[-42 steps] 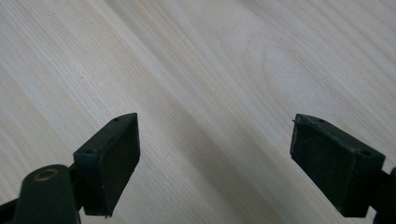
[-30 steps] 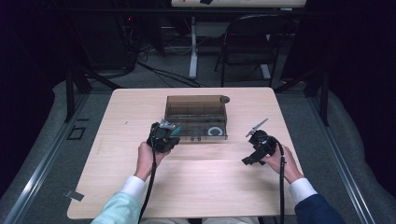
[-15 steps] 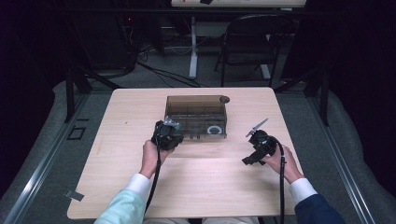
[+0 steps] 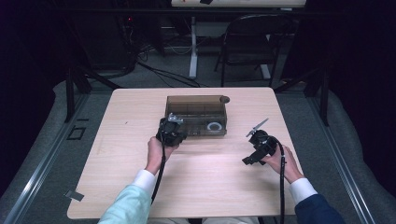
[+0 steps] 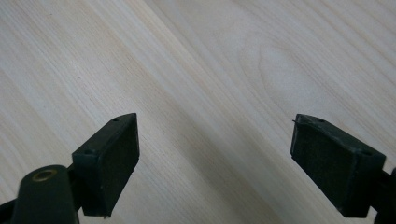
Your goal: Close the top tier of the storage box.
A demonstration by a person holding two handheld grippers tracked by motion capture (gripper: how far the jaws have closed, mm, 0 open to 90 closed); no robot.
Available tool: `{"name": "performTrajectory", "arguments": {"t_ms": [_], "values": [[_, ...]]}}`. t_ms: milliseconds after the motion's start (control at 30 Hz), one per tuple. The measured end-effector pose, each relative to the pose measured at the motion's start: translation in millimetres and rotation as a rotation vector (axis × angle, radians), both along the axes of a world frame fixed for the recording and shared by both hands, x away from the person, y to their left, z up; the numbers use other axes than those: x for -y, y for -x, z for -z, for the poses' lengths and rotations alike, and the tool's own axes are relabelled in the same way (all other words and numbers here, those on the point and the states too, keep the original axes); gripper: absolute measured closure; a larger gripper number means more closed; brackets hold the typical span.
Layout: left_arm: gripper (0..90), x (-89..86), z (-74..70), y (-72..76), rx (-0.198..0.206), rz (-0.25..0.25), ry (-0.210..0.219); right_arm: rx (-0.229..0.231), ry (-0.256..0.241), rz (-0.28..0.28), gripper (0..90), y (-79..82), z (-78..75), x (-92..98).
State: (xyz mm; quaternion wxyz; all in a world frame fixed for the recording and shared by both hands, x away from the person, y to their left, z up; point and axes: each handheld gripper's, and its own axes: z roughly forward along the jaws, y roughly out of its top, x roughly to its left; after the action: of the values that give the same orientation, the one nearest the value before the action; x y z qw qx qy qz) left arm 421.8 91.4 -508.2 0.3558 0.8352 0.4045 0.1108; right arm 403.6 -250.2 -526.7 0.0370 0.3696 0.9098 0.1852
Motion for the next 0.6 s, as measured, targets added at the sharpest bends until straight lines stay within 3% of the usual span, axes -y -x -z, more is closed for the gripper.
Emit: {"name": "performTrajectory", "arguments": {"t_ms": [600], "values": [[90.0, 5.2, 1.3, -21.8, 0.000, -0.046, 0.010, -0.003, -0.002, -0.001, 15.3, 0.4, -0.7, 0.6]]}}
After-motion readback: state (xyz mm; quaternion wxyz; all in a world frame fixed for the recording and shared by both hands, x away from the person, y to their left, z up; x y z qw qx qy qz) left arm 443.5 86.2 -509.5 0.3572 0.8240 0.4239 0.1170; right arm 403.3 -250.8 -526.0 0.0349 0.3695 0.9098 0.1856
